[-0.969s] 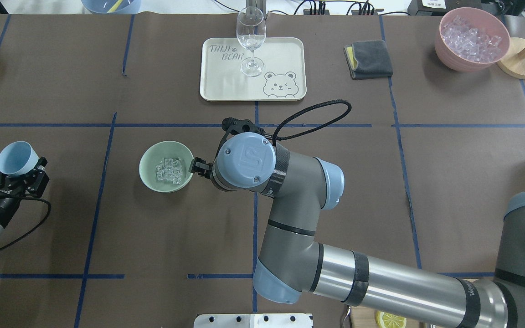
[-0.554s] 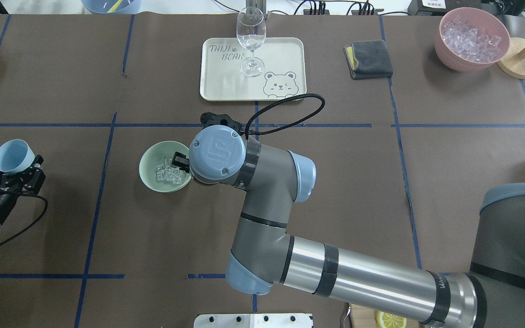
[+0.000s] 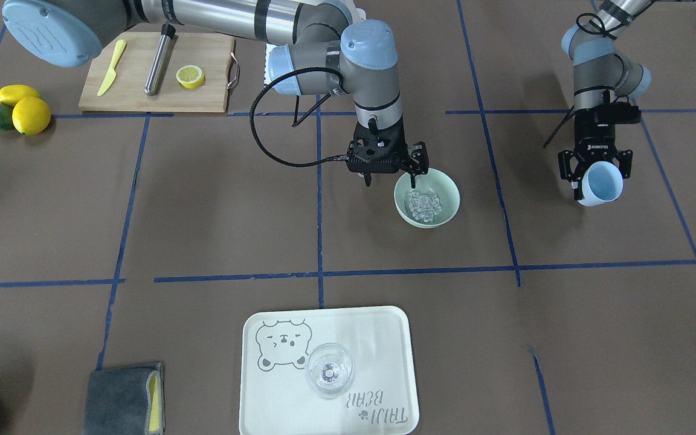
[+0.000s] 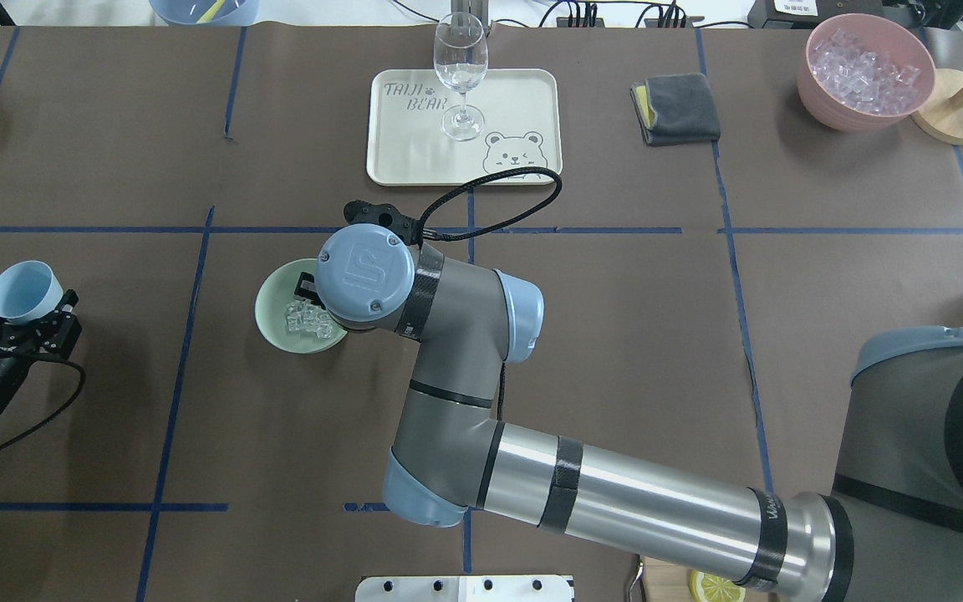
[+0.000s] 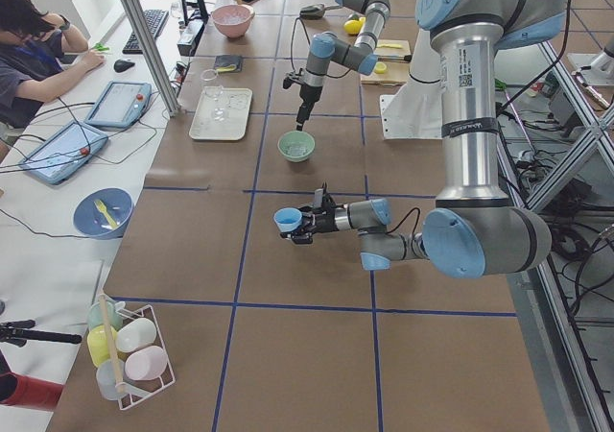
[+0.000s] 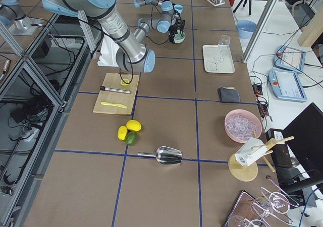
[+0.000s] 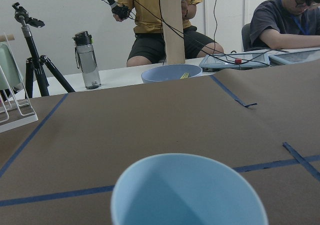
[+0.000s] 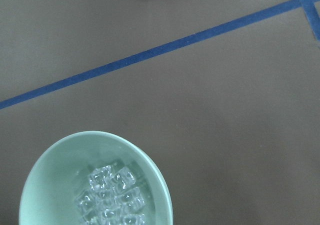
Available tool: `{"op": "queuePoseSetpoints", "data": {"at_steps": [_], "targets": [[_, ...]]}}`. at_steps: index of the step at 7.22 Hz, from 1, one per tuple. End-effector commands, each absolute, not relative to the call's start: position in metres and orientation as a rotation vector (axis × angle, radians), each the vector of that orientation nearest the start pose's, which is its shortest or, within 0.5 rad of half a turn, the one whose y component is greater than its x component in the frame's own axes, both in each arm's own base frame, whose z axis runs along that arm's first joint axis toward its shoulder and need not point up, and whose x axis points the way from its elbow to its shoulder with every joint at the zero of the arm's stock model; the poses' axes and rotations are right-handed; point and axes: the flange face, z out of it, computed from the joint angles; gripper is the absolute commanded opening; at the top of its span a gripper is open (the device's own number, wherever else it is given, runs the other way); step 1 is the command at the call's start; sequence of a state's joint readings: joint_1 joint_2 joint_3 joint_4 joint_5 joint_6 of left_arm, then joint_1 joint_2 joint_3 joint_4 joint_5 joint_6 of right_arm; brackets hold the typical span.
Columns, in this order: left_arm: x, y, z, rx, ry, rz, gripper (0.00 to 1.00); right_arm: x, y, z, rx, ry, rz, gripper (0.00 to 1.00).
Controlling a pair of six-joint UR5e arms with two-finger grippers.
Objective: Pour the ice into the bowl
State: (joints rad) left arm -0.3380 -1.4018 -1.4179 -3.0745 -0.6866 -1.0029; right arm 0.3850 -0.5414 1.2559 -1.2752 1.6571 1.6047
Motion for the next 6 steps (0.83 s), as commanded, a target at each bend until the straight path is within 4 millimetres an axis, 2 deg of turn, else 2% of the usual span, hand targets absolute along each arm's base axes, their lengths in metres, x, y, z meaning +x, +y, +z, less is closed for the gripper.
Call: {"op": "queuePoseSetpoints", "data": {"at_steps": [1,2,4,6], "targets": [[0.3034,-0.3314,0.6395,1.155,0.648,-0.312,0.66,-0.6937,-0.4158,0.0907,0.101,-1.015,0.337,1.0],[0.3029,-0.3319,0.6395,1.155,0.647,-0.314,0.74,-0.6945,-0.416,0.0908,0.101,-1.013,0.336,1.0],[0.3,-0.3346,0.6406,1.141,0.656,-0.307,0.81,-0.6949,-0.4175,0.0874,0.102,-1.015,0.337,1.0],[0.2949,-0.3393,0.6414,1.141,0.651,-0.304,0.92,-0.6967,-0.417,0.0881,0.101,-1.012,0.336,1.0]]}}
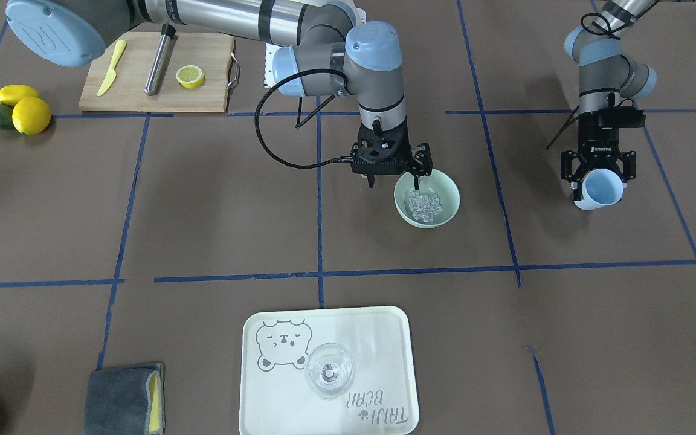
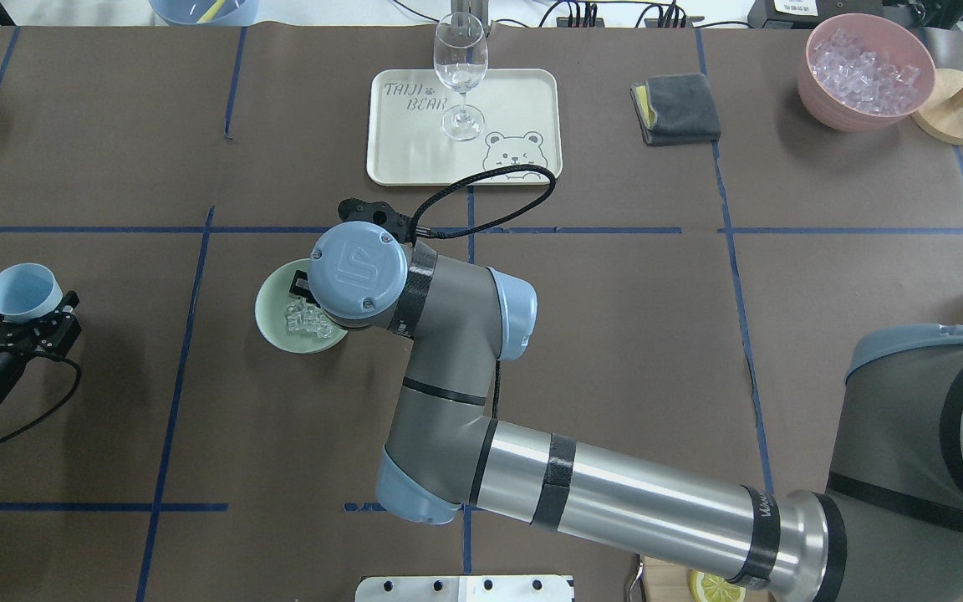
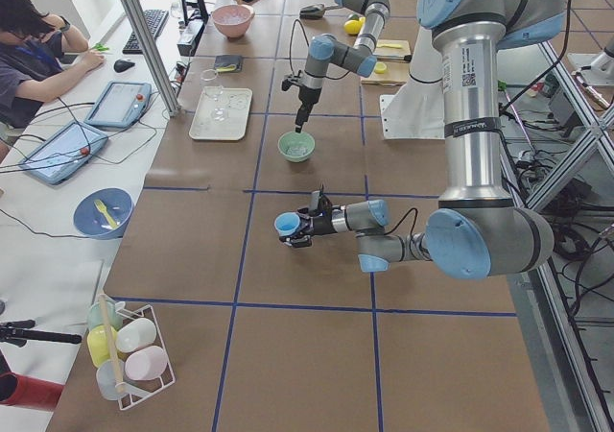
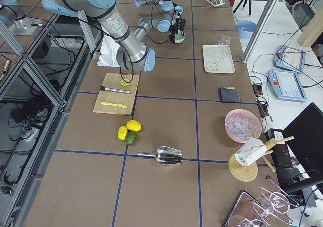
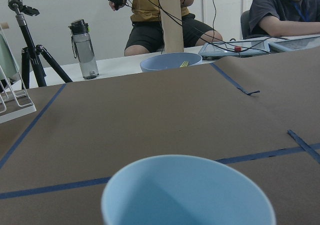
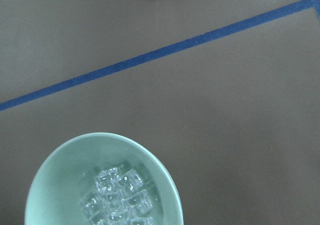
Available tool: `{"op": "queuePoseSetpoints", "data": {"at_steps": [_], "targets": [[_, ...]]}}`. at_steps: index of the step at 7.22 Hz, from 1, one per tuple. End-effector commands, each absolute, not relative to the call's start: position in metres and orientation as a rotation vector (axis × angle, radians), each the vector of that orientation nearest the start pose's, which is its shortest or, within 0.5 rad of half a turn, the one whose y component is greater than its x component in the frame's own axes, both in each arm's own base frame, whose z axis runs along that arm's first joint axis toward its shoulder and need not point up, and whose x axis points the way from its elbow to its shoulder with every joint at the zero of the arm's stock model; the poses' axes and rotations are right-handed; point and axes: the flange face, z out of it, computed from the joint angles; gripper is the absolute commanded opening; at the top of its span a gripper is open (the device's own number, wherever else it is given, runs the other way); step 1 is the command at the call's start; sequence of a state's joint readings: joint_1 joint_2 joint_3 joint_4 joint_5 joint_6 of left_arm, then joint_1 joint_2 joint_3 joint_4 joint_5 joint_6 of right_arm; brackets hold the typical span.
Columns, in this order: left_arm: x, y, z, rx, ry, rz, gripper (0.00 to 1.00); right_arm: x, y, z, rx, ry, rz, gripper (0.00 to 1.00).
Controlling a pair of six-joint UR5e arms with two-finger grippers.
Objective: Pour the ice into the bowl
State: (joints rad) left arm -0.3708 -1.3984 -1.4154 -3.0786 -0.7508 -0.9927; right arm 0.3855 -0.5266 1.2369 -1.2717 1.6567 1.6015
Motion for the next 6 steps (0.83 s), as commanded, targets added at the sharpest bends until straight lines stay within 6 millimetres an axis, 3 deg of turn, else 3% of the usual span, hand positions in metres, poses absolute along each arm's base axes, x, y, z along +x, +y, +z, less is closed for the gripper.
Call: {"op": "queuePoseSetpoints", "data": {"at_steps": [1,2,6], "targets": [[0.295,-0.3392,0.6414,1.14,0.652,-0.303,0.94,-0.6966,-0.4169,0.0869,0.102,-1.013,0.335,1.0],[0.2947,-0.3391,0.6415,1.134,0.656,-0.299,0.99,-0.6966,-0.4169,0.0869,0.101,-1.013,0.336,1.0],[0.2905,-0.3373,0.6456,1.131,0.649,-0.293,1.0,-0.6966,-0.4169,0.0869,0.101,-1.013,0.336,1.0]]}}
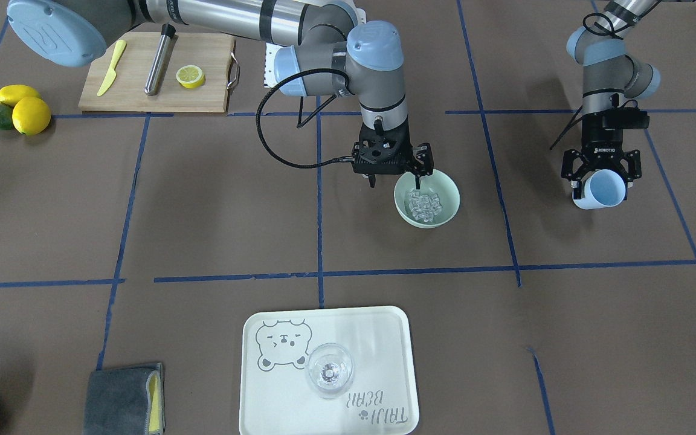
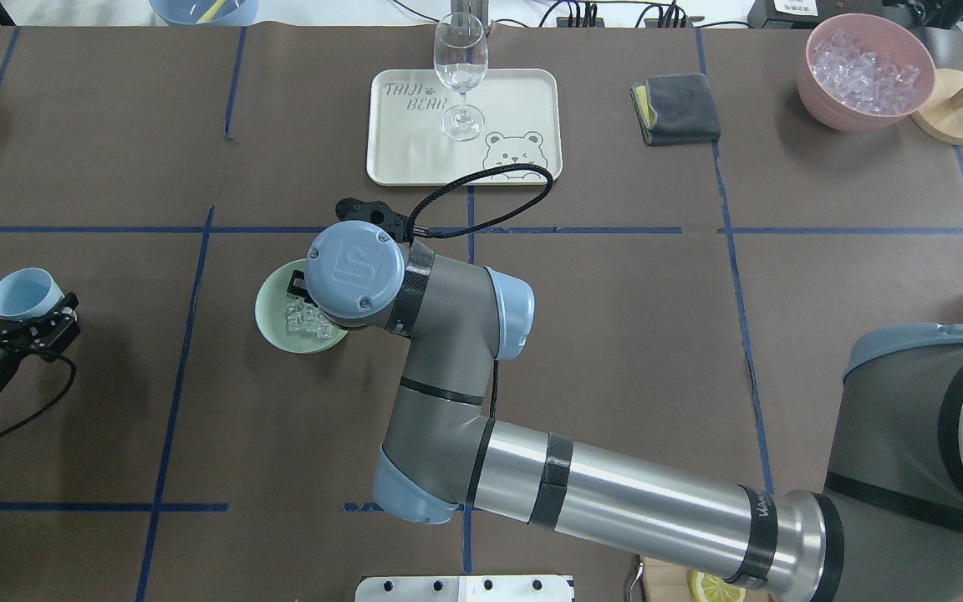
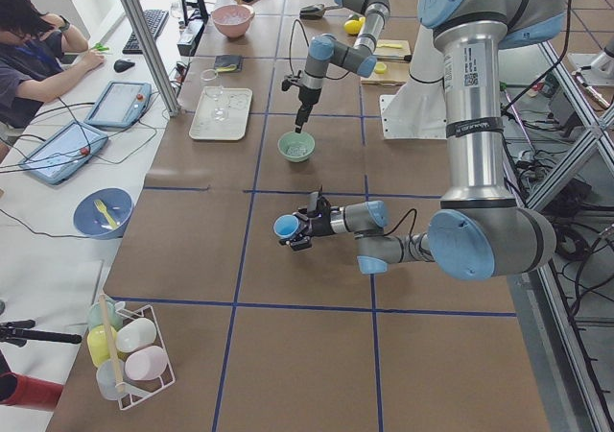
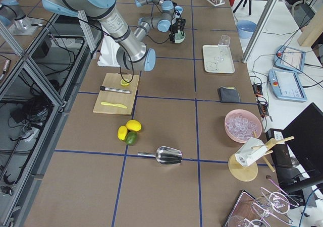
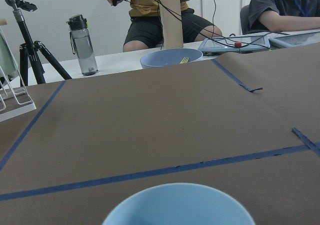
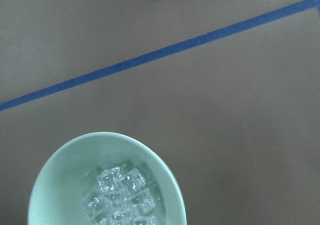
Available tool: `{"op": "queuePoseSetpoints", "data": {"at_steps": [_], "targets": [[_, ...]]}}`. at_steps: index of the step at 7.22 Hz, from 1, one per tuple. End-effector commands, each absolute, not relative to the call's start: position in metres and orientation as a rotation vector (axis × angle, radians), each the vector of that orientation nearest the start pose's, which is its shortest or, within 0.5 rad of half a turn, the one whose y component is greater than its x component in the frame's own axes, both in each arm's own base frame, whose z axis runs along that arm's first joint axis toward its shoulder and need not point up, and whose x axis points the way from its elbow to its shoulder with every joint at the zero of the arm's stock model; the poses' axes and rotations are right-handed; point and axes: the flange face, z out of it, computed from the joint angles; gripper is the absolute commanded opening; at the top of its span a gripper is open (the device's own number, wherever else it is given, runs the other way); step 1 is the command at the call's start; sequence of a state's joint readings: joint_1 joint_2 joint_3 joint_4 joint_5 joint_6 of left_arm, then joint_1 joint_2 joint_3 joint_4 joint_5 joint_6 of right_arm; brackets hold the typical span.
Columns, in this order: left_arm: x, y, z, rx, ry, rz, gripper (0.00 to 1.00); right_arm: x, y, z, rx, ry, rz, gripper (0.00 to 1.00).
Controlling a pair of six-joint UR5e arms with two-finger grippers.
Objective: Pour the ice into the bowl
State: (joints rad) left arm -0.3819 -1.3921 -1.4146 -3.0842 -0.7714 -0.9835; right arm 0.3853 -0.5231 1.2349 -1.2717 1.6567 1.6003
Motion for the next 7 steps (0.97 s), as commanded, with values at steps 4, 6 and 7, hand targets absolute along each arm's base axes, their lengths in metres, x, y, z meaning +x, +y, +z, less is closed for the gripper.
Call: {"op": "queuePoseSetpoints", "data": {"at_steps": [4,6,7], "targets": [[0.288,-0.336,0.643,1.133,0.656,-0.294,1.0,-0.699,-0.418,0.091,0.1,-1.004,0.336,1.0],[0.282,-0.333,0.648,1.115,0.661,-0.279,1.0,-0.699,-0.418,0.09,0.1,-1.006,0.337,1.0],[0.279,-0.33,0.652,1.106,0.661,-0.27,1.0,-0.699,-0.418,0.09,0.1,-1.006,0.337,1.0]]}}
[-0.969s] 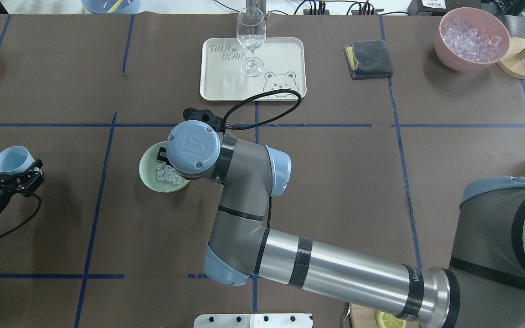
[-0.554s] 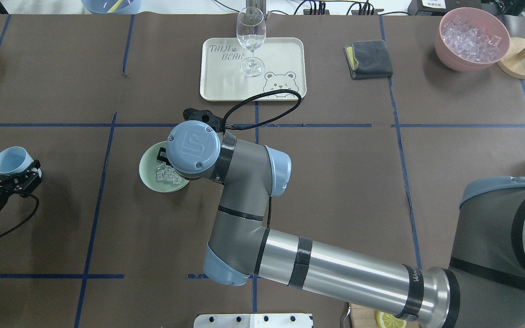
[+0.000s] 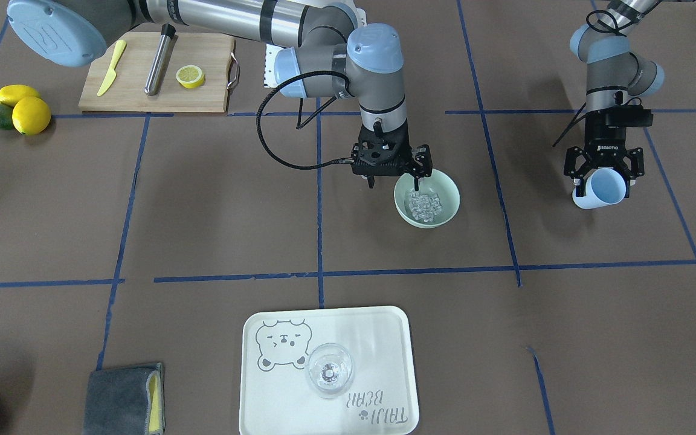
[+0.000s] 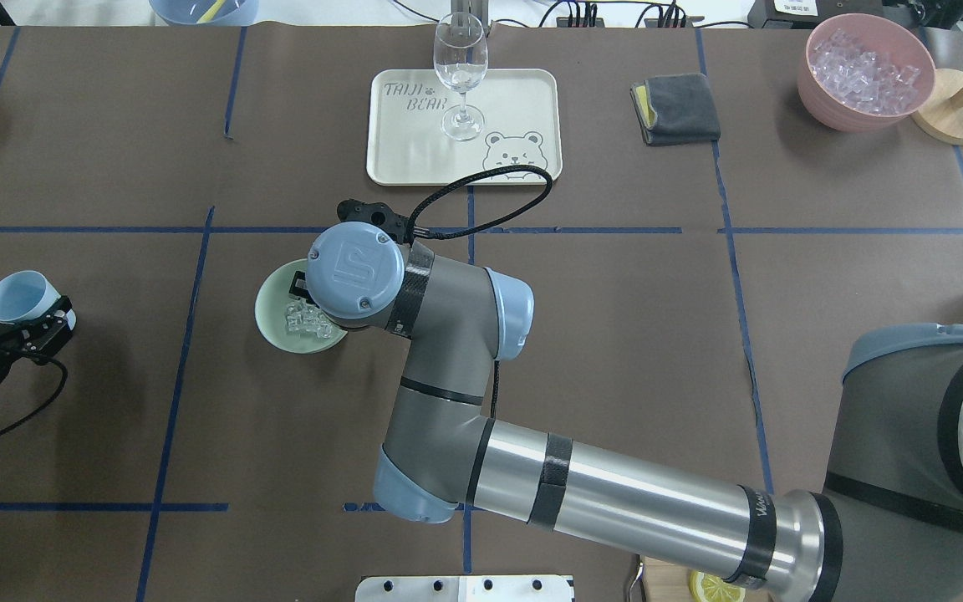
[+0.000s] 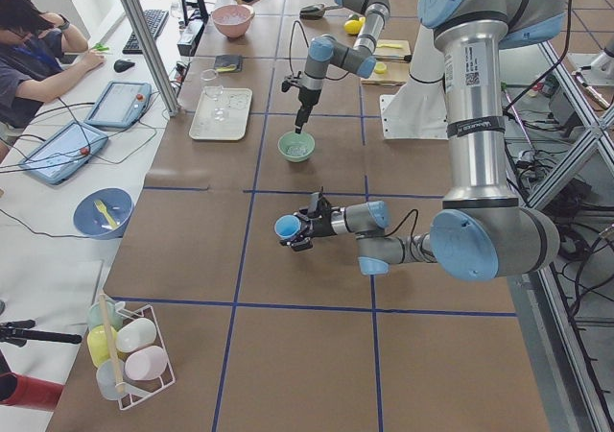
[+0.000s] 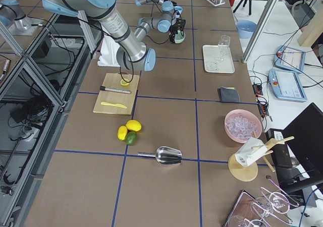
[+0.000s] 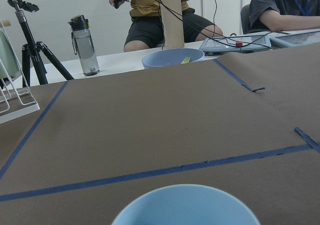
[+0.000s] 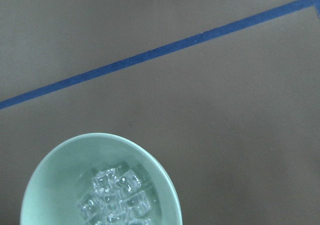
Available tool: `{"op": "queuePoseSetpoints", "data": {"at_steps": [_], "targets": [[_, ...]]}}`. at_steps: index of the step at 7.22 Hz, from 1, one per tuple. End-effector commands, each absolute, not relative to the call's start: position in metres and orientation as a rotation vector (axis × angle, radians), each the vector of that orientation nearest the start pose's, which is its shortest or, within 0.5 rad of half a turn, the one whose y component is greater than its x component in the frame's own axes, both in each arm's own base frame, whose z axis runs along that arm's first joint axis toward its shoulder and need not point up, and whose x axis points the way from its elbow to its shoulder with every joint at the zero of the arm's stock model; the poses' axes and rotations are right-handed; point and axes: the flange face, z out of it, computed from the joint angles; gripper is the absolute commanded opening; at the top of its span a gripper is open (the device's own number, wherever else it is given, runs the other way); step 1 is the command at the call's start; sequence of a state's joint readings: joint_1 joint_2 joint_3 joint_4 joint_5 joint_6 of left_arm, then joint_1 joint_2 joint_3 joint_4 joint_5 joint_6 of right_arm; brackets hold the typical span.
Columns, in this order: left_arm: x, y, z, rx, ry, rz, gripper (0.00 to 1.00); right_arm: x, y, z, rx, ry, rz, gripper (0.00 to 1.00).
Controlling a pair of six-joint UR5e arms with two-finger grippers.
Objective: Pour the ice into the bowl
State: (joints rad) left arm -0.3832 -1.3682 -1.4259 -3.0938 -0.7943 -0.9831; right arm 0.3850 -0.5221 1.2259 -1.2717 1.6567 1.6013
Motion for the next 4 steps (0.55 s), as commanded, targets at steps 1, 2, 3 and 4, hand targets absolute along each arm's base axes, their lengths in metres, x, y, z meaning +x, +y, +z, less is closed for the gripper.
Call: {"op": "queuePoseSetpoints", "data": {"at_steps": [1,2,3,4], "targets": [[0.2747,-0.3287,0.6549,1.1,0.658,-0.268,1.0,-0.6993,-0.418,0.0903,0.1,-1.004,0.337,1.0],[0.2742,-0.3271,0.6555,1.089,0.676,-0.266,1.0,-0.7017,-0.419,0.0943,0.098,-0.995,0.338,1.0],[0.2721,-0.3247,0.6565,1.077,0.697,-0.259,1.0,-0.7033,-0.4196,0.097,0.097,-0.989,0.337,1.0],[0.2726,-0.3244,0.6558,1.074,0.703,-0.257,1.0,-0.7044,-0.4201,0.0988,0.096,-0.986,0.339,1.0]]}}
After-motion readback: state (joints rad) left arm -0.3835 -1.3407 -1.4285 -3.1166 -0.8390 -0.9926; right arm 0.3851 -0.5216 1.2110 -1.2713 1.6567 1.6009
